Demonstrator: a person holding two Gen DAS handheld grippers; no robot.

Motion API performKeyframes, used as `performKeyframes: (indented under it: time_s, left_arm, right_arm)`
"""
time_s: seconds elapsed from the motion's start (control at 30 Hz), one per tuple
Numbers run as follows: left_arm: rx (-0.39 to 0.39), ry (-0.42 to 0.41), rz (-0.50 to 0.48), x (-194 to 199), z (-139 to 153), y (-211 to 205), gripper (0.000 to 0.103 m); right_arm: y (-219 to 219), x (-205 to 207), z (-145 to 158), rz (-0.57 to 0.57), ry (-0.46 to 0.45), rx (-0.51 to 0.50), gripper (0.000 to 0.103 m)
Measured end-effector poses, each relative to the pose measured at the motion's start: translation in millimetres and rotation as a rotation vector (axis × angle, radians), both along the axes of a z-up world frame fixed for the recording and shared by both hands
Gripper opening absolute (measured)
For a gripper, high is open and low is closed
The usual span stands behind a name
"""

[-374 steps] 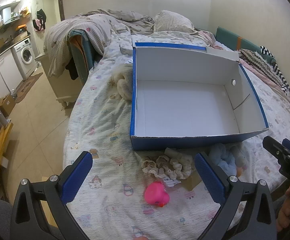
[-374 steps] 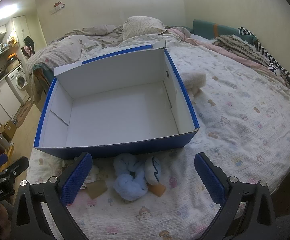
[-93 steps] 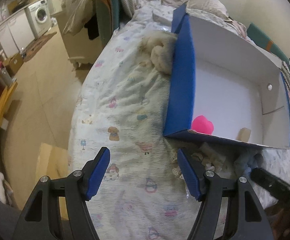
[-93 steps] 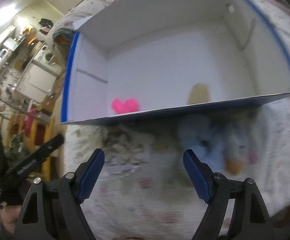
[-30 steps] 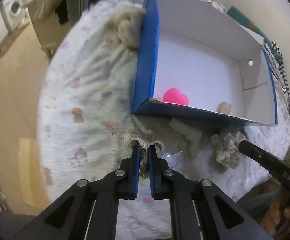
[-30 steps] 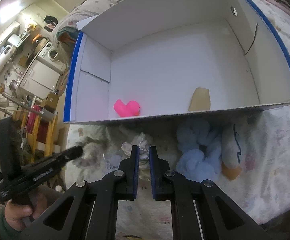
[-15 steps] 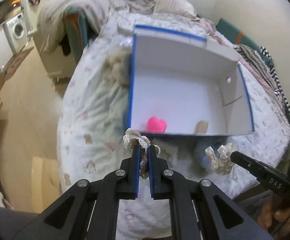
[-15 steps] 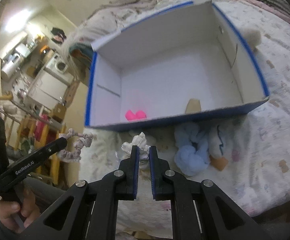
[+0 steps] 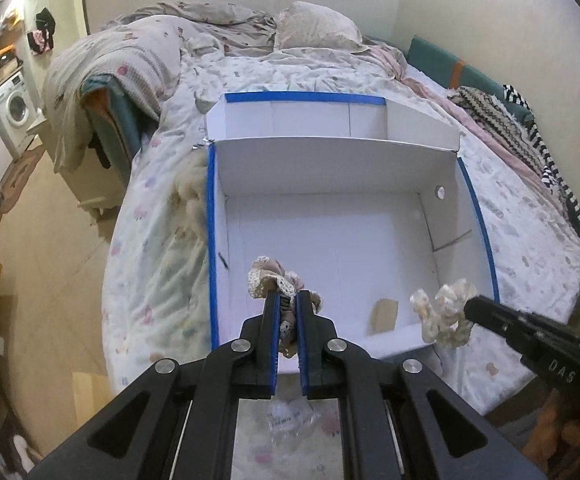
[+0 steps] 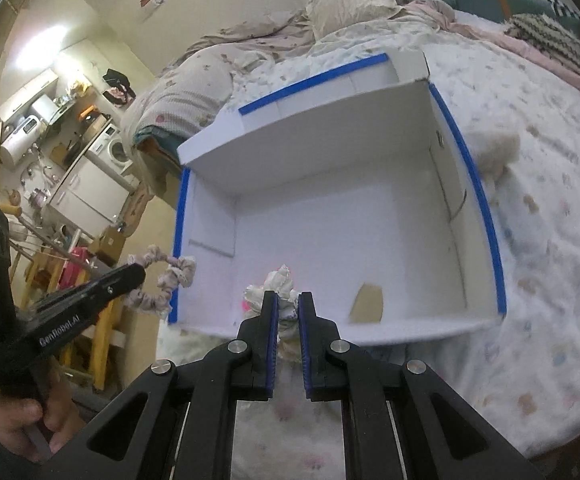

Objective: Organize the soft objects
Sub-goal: 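Carry both scrunchies over the box with the left and right grippers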

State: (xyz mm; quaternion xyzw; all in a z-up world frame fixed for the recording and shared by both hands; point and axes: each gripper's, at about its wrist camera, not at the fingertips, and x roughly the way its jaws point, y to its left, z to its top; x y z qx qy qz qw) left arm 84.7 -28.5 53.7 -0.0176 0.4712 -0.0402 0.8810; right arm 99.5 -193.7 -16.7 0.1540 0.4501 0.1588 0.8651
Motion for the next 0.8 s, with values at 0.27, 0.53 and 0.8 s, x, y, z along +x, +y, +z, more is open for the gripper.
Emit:
performKeyframes:
  time_s: [0.27, 0.53, 0.8]
  left_arm:
    - [0.015, 0.024, -0.028, 31, -22, -18, 0.007]
    - [0.042, 0.037, -0.028, 51, -54, -19, 0.007]
    - [0.008, 0.066, -0.007, 60, -83, -17, 0.007]
  right_arm:
    - [1, 45, -13, -0.019, 0.010, -0.023, 0.012]
    - [11, 63, -43, -0.019, 0.057, -0.044, 0.012]
    - [17, 68, -67, -0.029, 0.125, -0.083, 0.012]
